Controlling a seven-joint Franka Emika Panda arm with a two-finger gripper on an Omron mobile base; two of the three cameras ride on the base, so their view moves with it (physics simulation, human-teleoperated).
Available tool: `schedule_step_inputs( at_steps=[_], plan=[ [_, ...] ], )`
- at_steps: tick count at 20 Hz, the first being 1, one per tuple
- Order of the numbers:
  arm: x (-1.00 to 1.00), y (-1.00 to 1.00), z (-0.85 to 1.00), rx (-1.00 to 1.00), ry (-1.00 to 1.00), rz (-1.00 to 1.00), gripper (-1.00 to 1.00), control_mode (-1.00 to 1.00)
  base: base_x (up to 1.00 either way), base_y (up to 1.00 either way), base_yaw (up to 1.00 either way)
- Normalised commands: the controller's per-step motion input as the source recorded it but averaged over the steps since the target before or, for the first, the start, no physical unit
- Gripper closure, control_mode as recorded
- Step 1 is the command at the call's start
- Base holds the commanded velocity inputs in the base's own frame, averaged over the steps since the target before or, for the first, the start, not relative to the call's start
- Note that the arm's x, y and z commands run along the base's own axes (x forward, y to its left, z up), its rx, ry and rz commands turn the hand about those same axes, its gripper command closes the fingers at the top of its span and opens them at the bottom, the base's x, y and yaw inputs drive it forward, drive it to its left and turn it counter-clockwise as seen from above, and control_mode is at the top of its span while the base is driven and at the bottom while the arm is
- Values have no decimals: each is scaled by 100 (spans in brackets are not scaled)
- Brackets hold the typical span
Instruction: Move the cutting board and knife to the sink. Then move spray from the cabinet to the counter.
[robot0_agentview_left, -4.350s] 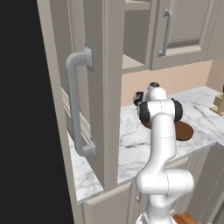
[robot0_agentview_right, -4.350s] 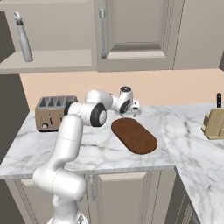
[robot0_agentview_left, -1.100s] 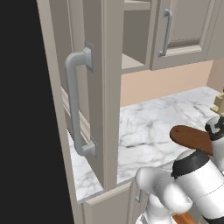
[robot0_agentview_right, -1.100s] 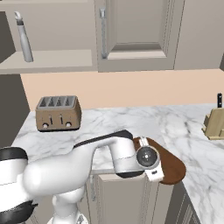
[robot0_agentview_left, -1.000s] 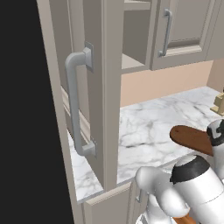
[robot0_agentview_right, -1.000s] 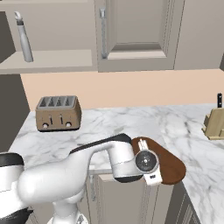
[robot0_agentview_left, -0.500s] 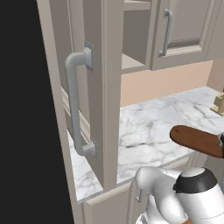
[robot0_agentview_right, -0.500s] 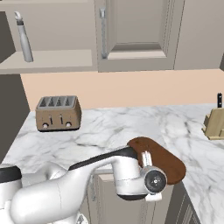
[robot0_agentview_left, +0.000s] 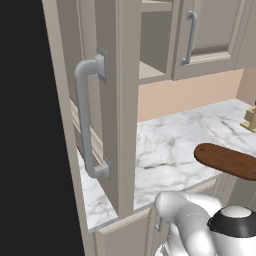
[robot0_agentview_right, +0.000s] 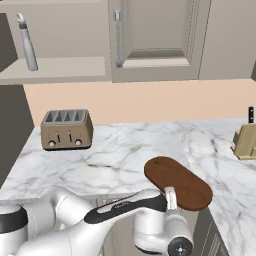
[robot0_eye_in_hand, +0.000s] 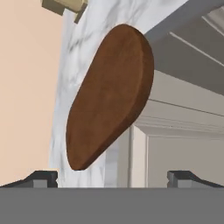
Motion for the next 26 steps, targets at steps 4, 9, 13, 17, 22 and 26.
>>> schedule_step_inputs(
  at_steps=[4,9,13,17,22,26],
  plan=[
    [0,0,-26,11,-19,-12,-100,-100,0,0,0],
    [0,0,-18,6,-2,-8,-100,-100,0,0,0],
    [17,0,-18,3,0,-4,-100,-100,0,0,0],
    [36,0,-8,2,0,-4,-100,-100,0,0,0],
    [28,-11,-2,5,0,-3,-100,-100,0,0,0],
    [13,-32,0,13,0,-8,-100,-100,0,0,0]
  ],
)
